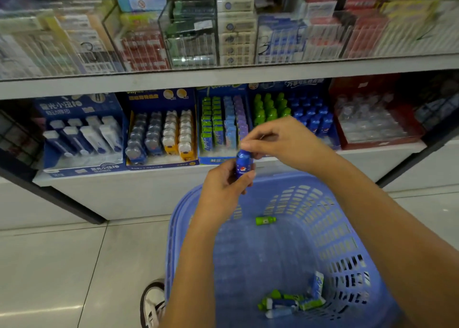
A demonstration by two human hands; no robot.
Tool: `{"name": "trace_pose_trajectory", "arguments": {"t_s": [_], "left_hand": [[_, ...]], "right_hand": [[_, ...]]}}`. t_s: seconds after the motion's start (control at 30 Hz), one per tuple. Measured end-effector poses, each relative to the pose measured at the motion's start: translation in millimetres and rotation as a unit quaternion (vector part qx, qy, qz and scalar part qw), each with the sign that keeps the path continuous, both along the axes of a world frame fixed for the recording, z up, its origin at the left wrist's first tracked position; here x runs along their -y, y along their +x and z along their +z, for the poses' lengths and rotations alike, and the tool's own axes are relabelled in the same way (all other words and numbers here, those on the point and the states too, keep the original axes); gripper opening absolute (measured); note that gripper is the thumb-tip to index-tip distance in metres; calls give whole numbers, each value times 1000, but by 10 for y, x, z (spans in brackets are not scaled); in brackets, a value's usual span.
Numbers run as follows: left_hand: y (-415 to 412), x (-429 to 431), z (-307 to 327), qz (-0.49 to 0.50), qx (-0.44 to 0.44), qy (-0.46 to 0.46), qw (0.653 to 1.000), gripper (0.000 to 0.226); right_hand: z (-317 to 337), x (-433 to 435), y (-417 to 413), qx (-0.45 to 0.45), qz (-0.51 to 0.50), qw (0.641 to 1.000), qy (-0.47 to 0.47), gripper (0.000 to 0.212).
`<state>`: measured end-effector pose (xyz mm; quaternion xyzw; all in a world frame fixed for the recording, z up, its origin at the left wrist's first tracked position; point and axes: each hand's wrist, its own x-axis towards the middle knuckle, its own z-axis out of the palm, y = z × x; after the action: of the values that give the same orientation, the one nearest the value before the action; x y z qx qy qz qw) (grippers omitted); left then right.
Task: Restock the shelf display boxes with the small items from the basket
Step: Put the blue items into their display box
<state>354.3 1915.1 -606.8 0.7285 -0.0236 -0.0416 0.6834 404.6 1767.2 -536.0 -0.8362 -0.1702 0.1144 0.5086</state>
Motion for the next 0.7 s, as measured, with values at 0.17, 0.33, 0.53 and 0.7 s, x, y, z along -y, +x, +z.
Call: {"name": "trace_pose_trajectory", "arguments": {"t_s": [0.17, 0.33, 0.53, 0.7], "left_hand": [[43, 418, 41, -23, 55, 41, 997, 17], [198, 805, 70, -23, 76, 90, 993, 39], [403, 1005, -34, -114, 115, 380, 911, 61], [491, 1044, -194, -169, 126, 496, 843, 68]], "right_hand": [[35, 498, -142, 44, -24, 999, -20, 19], [38, 933, -22, 1, -86, 995, 47, 20], [55, 1524, 277, 66, -227, 971, -26, 23], [-129, 1651, 485, 80, -215, 960, -158, 29]]}}
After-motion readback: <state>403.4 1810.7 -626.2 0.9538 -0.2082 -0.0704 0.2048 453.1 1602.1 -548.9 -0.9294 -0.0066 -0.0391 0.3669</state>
